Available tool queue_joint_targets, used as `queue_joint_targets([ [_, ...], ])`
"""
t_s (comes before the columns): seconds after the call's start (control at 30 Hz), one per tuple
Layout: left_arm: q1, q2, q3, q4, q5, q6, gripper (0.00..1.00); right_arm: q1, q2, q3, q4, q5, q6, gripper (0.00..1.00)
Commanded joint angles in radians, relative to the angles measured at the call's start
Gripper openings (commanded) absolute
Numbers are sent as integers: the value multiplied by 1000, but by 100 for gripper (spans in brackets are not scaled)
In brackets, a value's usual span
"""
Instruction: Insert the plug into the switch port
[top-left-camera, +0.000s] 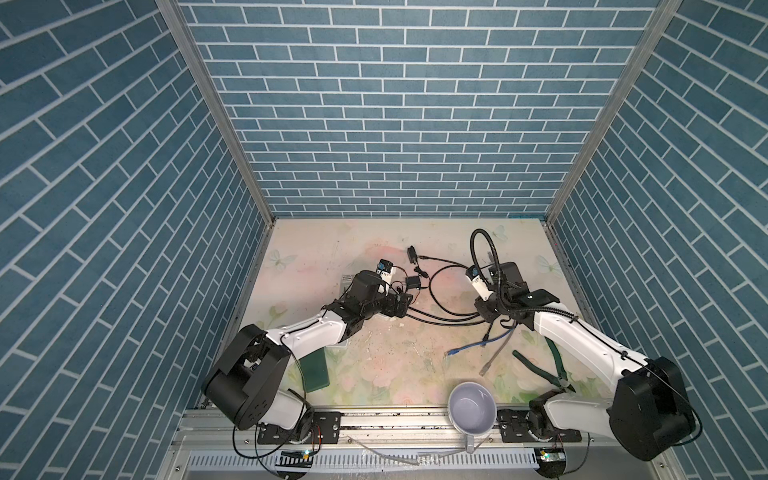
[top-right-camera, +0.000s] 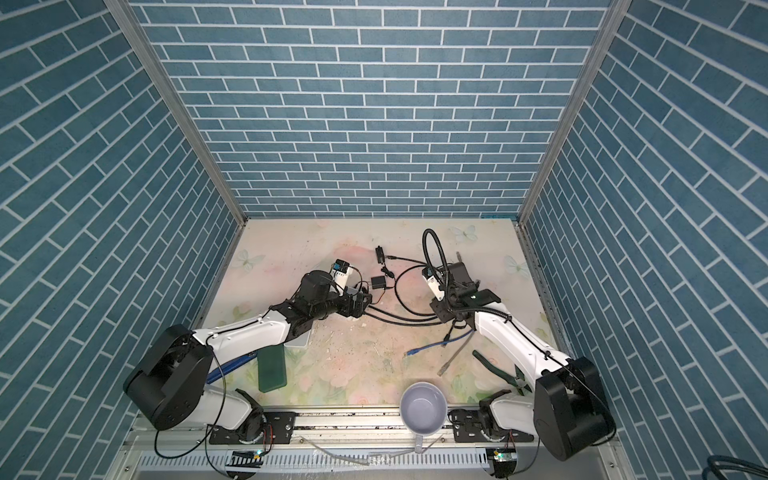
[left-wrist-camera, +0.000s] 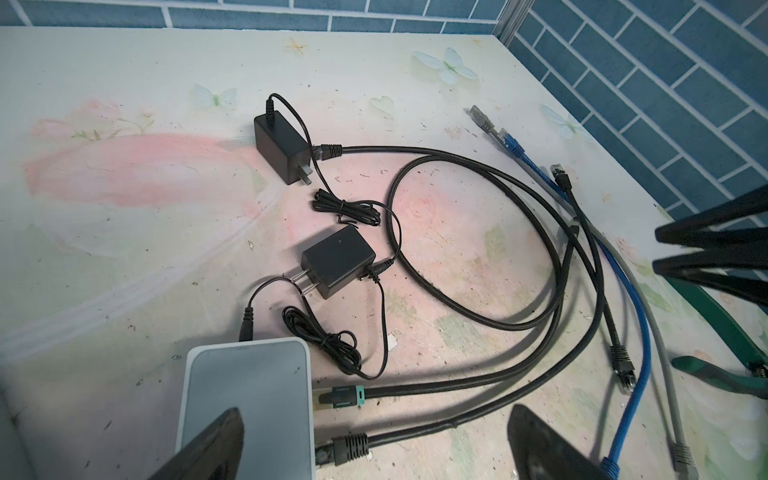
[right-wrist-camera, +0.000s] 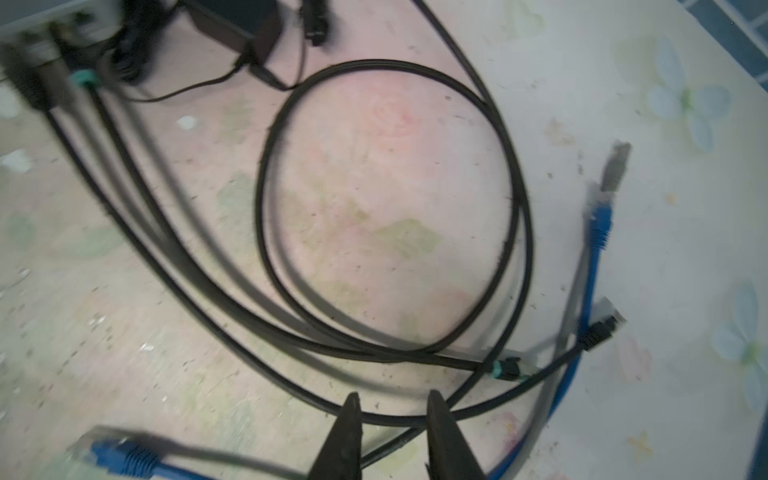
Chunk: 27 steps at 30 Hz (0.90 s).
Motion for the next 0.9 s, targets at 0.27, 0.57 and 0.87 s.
queue_joint_targets([
  [0.27, -3, -25, -46, 19, -23, 32, 100, 7, 47, -75, -144, -290, -375, 31],
  [0.57, -3, -25, -55, 23, -46, 67, 100, 38, 60, -131, -152, -276, -478, 32],
  [0.87, -3, 5, -52, 40, -45, 107, 100, 71, 44, -169, -146, -240, -535, 33],
])
